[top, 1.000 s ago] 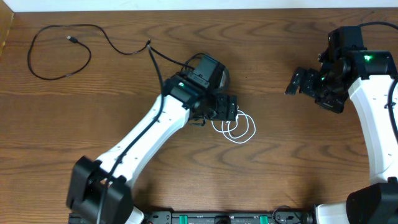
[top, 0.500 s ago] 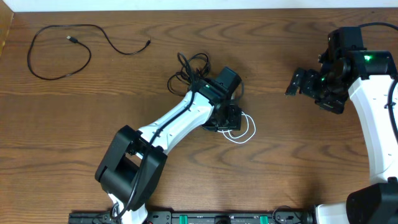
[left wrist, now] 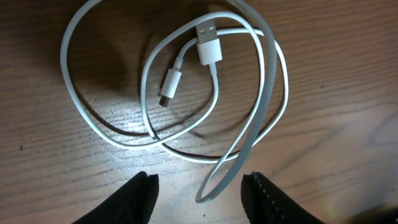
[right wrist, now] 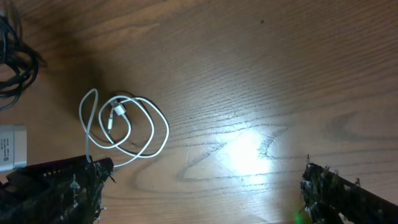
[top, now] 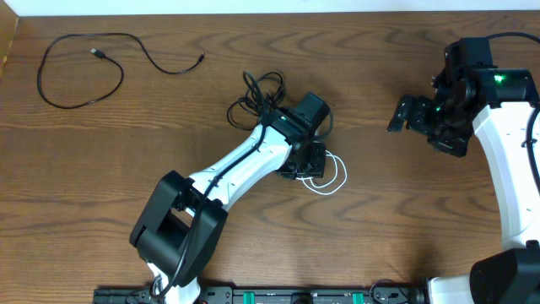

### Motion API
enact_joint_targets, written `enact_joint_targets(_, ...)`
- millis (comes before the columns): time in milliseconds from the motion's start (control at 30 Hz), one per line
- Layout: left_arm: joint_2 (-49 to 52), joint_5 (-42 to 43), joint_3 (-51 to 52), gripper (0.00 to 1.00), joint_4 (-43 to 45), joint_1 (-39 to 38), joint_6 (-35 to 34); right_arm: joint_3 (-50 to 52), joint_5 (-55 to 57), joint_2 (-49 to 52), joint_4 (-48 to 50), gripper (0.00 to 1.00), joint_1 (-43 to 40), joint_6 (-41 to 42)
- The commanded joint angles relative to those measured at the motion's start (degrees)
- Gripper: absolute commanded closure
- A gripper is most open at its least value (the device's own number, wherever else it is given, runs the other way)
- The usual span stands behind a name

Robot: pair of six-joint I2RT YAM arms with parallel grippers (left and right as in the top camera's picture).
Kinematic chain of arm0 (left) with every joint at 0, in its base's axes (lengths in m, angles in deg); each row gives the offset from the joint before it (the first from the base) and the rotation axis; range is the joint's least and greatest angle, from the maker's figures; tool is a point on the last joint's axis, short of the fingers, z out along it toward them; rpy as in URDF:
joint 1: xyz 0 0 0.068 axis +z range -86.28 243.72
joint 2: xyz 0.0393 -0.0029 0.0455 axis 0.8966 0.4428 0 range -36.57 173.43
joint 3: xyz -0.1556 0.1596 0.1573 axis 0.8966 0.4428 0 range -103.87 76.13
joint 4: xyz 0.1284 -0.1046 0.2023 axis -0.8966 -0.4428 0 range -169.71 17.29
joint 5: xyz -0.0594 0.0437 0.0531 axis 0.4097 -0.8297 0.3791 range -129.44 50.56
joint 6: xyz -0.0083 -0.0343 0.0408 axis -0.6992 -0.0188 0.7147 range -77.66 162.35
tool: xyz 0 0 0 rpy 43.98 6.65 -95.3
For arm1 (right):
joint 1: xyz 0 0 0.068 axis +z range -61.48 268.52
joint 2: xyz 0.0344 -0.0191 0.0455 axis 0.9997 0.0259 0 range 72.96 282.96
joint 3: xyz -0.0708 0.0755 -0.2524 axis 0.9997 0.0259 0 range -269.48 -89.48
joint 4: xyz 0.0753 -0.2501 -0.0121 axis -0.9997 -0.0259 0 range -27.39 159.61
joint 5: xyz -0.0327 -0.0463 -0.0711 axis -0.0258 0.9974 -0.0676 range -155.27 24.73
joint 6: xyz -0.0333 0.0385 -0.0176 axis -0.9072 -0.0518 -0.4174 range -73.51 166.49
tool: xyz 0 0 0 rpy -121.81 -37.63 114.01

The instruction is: Untangle cables

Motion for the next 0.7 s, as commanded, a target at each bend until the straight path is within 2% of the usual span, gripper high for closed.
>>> enact_joint_targets(0,0.13,-1.79,0.24,0.58,0.66,-0.57,-0.02,0.15,-0.20,-0.02,-0.20,0.01,-0.04,-0.63)
enact_joint_targets(367,0.13,-1.92,0.28,0.66,1.27,-0.63,-0.02,0.15,-0.20,-0.02,-0.28,0.01,-0.04,-0.63)
enact_joint_targets(667,0.13,-1.99,0.28,0.68,1.27,-0.66,-0.02,0.15,-0.17,-0.02,-0.55,0.01,-0.04,-0.63)
